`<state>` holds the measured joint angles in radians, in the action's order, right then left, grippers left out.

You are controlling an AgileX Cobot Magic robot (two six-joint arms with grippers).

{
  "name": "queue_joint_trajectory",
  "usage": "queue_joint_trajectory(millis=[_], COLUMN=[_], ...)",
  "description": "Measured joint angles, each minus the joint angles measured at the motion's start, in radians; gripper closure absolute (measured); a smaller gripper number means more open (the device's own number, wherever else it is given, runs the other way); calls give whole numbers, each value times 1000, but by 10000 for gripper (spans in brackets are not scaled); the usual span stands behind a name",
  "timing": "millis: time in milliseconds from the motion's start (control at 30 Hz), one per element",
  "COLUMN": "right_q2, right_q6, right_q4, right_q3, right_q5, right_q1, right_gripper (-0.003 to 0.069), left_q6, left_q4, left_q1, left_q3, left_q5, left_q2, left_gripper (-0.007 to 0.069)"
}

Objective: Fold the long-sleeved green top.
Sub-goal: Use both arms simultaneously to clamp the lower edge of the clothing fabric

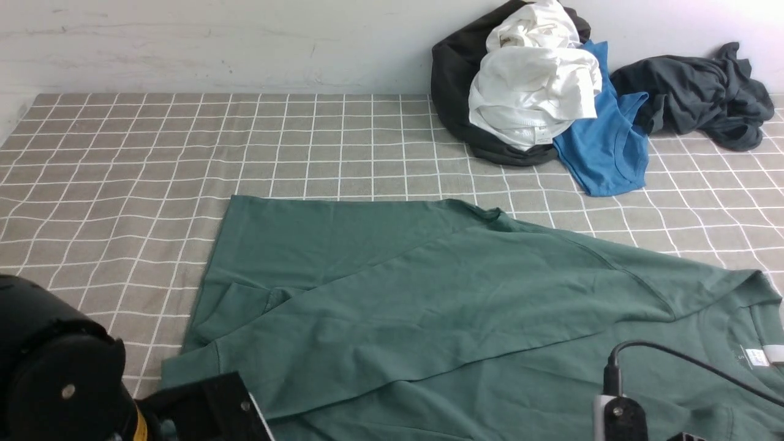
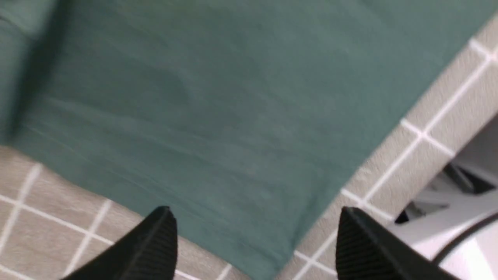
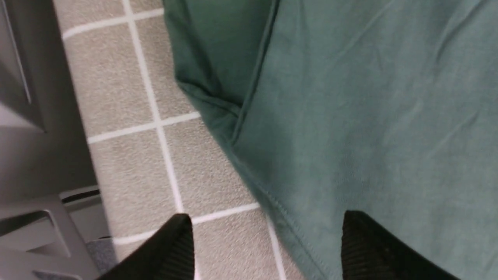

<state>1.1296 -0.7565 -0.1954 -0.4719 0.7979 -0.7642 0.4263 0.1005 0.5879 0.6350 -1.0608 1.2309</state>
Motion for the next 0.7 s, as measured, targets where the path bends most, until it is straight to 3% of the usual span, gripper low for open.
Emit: queue_joint_trajectory(millis=[233,400,600,667,700], right_q2=[161,232,252,253,254], right_q6=[-47,27,192,223,227], right_q4=[44,123,219,242,248], right_q3=[0,-6,-81,-125,-143], right_q5=[-101,-169,-179,-132,-107], right_q1=[-86,-115,-120,-120,-120], right_gripper=[198,255,459,594,624], left_q6=[7,23,84,90,91], left_q4=[-5,-7,-7,-12,-18], left_q1=[52,76,116,116,116], left_q3=[-85,-110,-147,-158,-160], left_q5=[72,83,130,149,152], left_q2=[-3,-3,-4,-4,-4], left_gripper=[125,128,128,128,128])
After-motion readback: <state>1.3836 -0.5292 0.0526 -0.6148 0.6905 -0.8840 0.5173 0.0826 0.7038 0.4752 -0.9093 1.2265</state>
